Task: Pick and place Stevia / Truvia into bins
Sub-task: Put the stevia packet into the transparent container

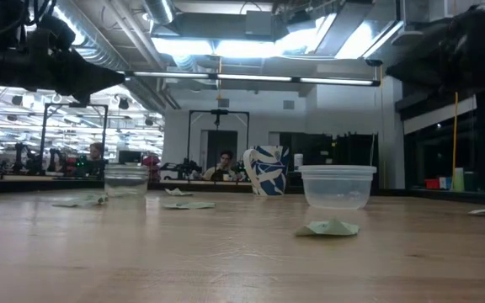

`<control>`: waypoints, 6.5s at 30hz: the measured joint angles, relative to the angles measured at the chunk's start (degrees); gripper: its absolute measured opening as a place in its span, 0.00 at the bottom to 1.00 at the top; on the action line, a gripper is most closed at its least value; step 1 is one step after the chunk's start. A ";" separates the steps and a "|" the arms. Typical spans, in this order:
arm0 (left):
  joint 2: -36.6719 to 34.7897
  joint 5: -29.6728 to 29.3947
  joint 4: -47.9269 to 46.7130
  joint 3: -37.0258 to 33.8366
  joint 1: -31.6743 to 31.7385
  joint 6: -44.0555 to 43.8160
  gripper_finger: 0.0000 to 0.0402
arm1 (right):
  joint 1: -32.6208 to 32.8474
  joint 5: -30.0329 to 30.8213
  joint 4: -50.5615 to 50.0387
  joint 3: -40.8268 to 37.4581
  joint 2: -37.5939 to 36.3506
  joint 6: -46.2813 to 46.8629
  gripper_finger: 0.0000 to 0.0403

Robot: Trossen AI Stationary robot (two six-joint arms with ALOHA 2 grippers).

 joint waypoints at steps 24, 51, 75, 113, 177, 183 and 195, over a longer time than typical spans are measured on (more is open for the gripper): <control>36.13 -10.11 10.83 11.62 0.09 5.94 0.02 | -13.98 4.70 6.89 0.00 18.57 7.80 0.01; 46.72 -3.34 13.20 18.08 10.91 10.97 0.02 | -21.65 0.73 -15.57 22.19 35.30 18.95 0.01; 46.68 -3.68 15.31 18.08 10.88 10.99 0.02 | -30.14 2.28 -41.07 43.41 63.04 39.39 0.01; 46.65 -3.84 18.41 18.08 10.88 10.99 0.02 | -38.65 -0.95 -34.93 43.43 76.64 39.59 0.36; 46.65 -3.80 18.43 18.08 10.87 10.98 0.02 | -42.24 2.06 -25.51 43.39 91.27 46.60 0.39; 46.65 -3.80 18.43 18.08 10.88 10.99 0.02 | -42.24 1.62 -25.51 43.39 91.25 46.59 0.26; 46.65 -3.81 18.44 18.08 10.88 10.99 0.02 | -42.22 1.28 -25.51 43.39 91.25 43.21 0.02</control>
